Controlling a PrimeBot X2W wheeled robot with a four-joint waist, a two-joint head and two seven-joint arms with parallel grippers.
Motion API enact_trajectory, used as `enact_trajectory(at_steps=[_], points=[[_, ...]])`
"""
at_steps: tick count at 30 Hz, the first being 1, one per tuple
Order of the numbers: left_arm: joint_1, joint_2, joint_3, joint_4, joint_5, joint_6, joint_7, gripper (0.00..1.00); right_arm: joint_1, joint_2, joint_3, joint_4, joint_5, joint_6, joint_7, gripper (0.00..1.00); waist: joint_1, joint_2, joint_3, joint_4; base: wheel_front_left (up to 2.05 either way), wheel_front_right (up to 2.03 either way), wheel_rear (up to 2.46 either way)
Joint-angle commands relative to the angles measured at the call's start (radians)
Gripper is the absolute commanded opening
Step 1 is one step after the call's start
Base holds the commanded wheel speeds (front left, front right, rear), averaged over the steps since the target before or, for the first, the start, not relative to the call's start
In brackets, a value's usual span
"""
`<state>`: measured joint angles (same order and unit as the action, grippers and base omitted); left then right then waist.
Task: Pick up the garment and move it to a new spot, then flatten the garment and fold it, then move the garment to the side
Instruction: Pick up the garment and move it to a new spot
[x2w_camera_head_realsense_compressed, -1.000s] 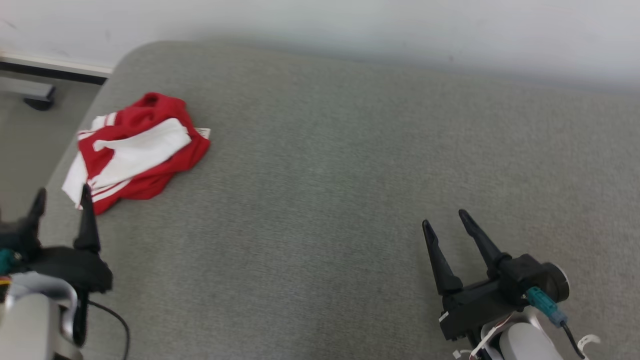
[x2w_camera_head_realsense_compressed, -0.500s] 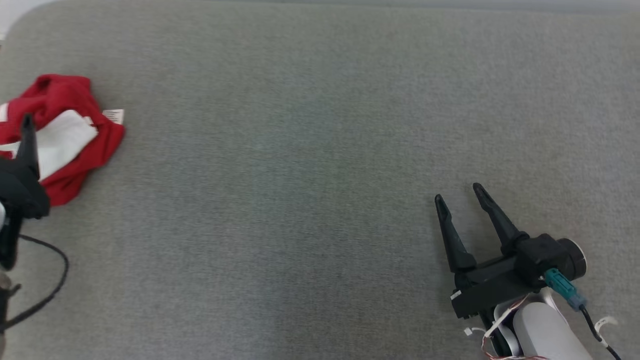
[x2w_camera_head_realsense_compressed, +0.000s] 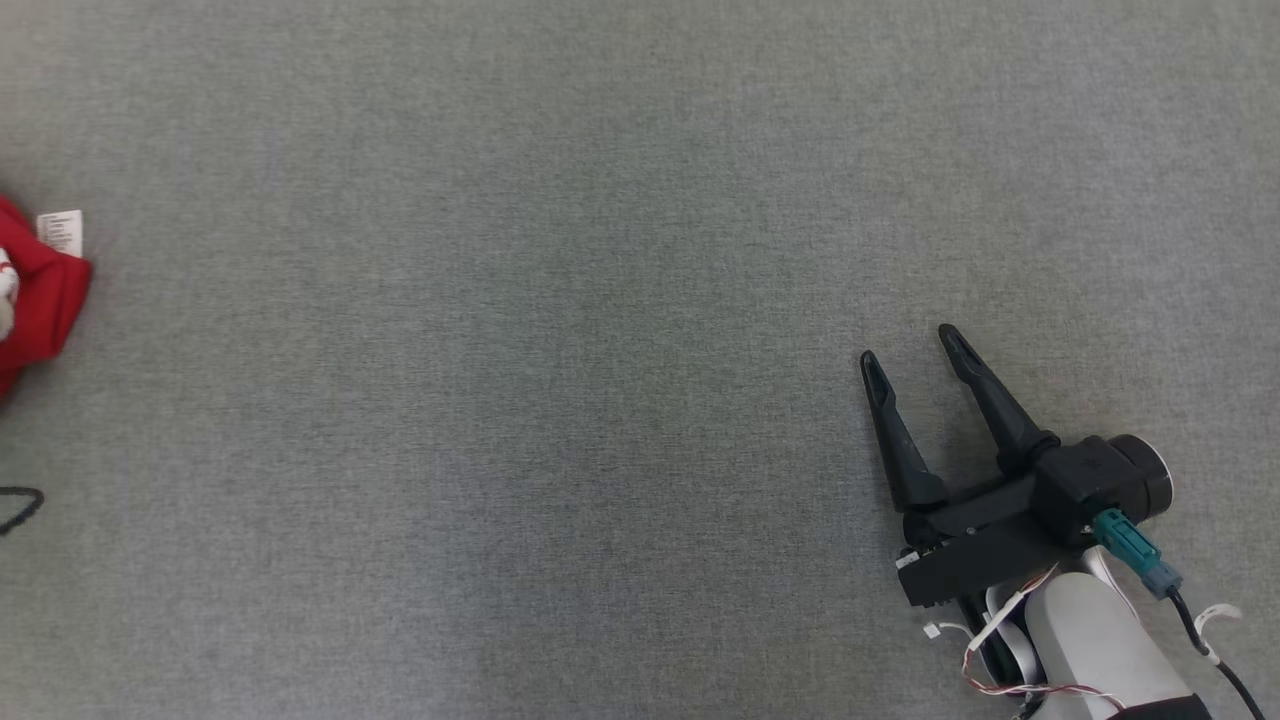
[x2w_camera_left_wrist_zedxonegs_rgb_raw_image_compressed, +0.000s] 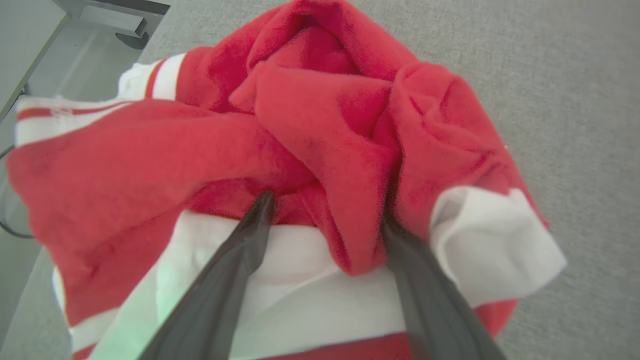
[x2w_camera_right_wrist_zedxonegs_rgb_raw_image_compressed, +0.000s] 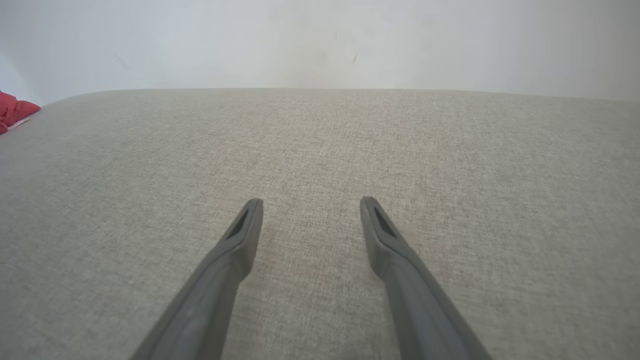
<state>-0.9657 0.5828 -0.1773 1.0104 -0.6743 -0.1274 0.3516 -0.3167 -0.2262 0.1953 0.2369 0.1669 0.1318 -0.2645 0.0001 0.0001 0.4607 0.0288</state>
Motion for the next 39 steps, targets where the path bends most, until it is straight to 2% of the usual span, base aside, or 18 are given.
enact_trajectory(at_steps=[1,4,5,6,8,17,22,27,34,39], points=[[-0.006,-0.002,0.001,0.012,-0.006,0.008,0.014,1.00,0.000,-0.003,0.001,0.003,0.003,-0.002,0.001,1.00,-0.0001,-0.0001,0.020,-0.019,0.00,0.00,0.00],[-0.021,-0.011,0.000,0.042,-0.021,0.019,0.076,1.00,-0.003,-0.005,0.006,-0.001,0.005,-0.002,0.001,1.00,-0.0001,-0.0001,0.031,-0.026,0.00,0.00,0.00],[-0.026,-0.018,0.003,0.048,-0.030,0.021,0.085,0.95,-0.004,-0.005,0.007,-0.001,0.004,-0.002,0.001,1.00,-0.0001,-0.0001,0.035,-0.028,0.00,0.00,0.00],[-0.025,-0.025,0.003,0.055,-0.035,0.021,0.095,0.47,-0.006,-0.002,0.008,-0.003,0.002,-0.002,0.001,1.00,-0.0001,-0.0001,0.038,-0.031,0.00,0.00,0.00],[-0.022,-0.040,0.008,0.073,-0.045,0.024,0.116,0.00,-0.010,0.002,0.010,-0.003,-0.001,-0.002,0.001,1.00,-0.0001,-0.0001,0.044,-0.035,0.00,0.00,0.00],[-0.051,-0.031,-0.002,0.091,-0.047,0.019,0.118,0.00,-0.013,0.014,0.003,0.017,0.007,-0.002,0.001,1.00,-0.0001,-0.0001,0.016,-0.037,0.00,0.00,0.00],[-0.099,-0.019,-0.024,0.055,-0.036,0.007,0.114,0.00,-0.009,0.040,0.006,0.025,0.012,-0.002,0.001,1.00,-0.0001,-0.0001,-0.039,-0.040,0.00,0.00,0.00],[-0.135,-0.032,-0.066,0.000,-0.045,-0.003,0.138,0.00,-0.004,0.066,0.003,0.038,0.018,-0.002,0.001,1.00,-0.0001,-0.0001,-0.092,-0.045,0.00,0.00,0.00],[-0.083,-0.111,-0.167,-0.112,-0.089,-0.003,0.243,0.00,0.018,0.103,-0.003,0.058,0.018,-0.002,0.001,1.00,-0.0001,-0.0001,-0.162,-0.069,0.00,0.00,0.00],[-0.021,-0.186,-0.226,-0.183,-0.115,-0.003,0.252,0.00,0.034,0.123,-0.009,0.067,0.021,-0.002,0.001,1.00,-0.0001,-0.0001,-0.194,-0.102,0.00,0.00,0.00]])
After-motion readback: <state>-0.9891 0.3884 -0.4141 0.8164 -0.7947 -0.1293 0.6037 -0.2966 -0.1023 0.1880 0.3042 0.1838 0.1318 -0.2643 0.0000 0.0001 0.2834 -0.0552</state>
